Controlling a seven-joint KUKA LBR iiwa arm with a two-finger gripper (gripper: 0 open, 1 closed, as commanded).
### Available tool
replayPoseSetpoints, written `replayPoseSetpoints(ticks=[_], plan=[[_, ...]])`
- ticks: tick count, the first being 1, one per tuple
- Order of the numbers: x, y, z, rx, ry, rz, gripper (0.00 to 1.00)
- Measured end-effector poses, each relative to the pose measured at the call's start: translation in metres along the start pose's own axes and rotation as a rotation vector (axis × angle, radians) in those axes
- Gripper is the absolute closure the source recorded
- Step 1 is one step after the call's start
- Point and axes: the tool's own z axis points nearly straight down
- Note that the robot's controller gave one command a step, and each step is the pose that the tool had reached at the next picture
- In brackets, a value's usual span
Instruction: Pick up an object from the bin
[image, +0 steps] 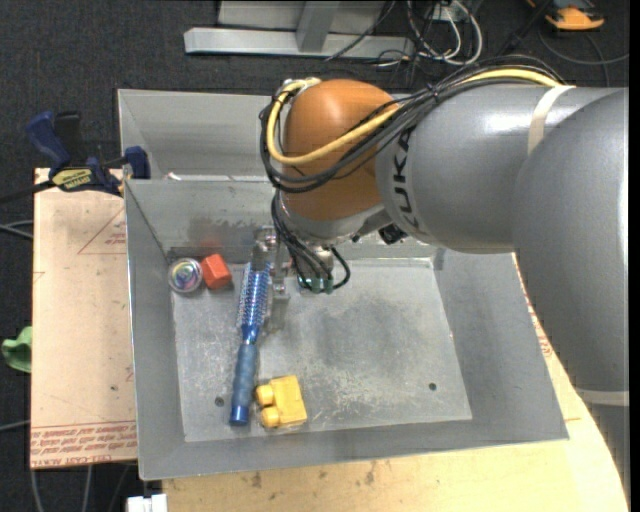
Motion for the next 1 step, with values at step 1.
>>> replayPoseSetpoints(ticks=[1], plan=[[-0.0054, -0.0122, 0.1092, 0.0, -0.005, -0.214, 0.0]])
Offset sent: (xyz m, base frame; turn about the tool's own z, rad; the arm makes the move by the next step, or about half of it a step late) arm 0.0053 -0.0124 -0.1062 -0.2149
